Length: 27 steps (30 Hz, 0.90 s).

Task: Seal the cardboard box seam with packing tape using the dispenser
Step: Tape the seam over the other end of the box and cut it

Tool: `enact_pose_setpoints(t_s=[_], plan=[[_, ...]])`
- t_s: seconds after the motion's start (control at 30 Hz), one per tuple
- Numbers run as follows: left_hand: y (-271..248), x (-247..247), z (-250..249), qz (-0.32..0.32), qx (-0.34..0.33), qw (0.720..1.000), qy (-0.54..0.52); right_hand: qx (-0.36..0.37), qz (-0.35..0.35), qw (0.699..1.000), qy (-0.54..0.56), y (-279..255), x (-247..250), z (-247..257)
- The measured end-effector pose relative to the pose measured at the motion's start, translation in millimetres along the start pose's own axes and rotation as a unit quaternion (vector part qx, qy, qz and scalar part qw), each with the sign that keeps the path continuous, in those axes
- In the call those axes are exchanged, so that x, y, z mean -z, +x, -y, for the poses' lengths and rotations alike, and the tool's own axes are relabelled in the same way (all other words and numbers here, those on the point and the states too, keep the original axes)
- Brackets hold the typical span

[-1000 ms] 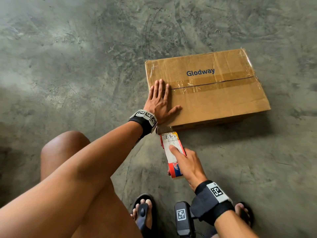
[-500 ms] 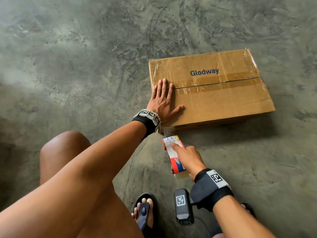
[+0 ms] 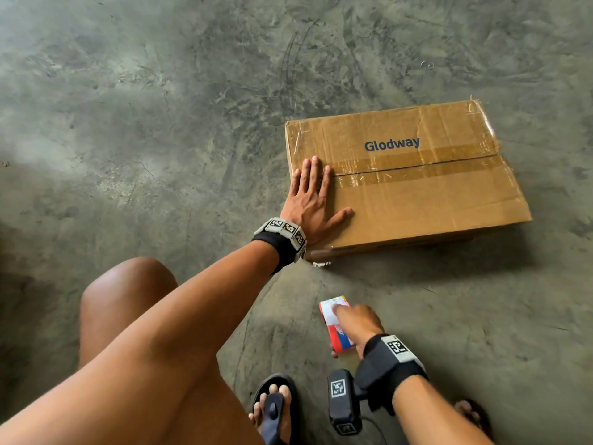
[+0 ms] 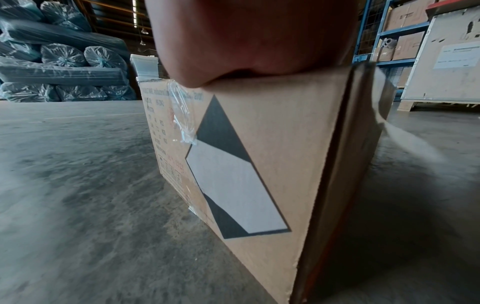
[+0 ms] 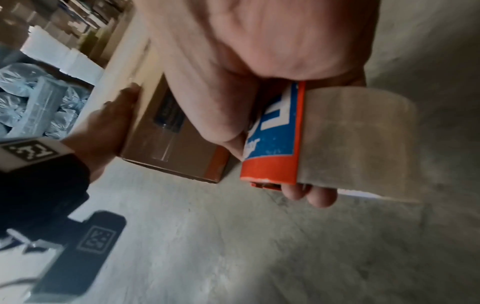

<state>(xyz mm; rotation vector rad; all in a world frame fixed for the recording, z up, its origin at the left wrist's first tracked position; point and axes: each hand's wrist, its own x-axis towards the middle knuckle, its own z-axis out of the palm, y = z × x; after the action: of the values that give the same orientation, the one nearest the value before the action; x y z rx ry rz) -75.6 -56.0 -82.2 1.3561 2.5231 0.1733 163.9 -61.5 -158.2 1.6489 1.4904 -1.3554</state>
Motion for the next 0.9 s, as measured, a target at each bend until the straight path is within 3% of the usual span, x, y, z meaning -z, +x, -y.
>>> enact_pose_setpoints(t_s=[0.1,0.2,0.3,0.53,0.73,0.9], plan=[[0.1,-2.4,0.3,0.005,-0.007,1.000,-0.011,-0.002,0.002,1.000,-0.023,26.8,-9.6,-29.8],[0.7,-2.1,1.7,0.010,-0.009,1.000,-0.019,0.016,-0.050,0.999,0.000,-4.8,6.1,-7.5],[0.9,6.0,5.4,0.055,-0.025,0.998,-0.016,0.035,-0.070,0.997,0.000,-39.1,27.7,15.7],[-22.6,12.2,9.8,0.117,-0.162,0.976,0.085,0.058,-0.118,0.991,0.002,-36.6,62.0,23.3],[-32.4,3.3,0.0,0.098,-0.140,0.982,0.079,0.101,-0.123,0.985,-0.061,-26.5,79.1,25.4],[-32.8,0.7,0.5,0.094,-0.117,0.984,0.094,0.175,-0.134,0.962,-0.160,-15.4,85.1,13.4]])
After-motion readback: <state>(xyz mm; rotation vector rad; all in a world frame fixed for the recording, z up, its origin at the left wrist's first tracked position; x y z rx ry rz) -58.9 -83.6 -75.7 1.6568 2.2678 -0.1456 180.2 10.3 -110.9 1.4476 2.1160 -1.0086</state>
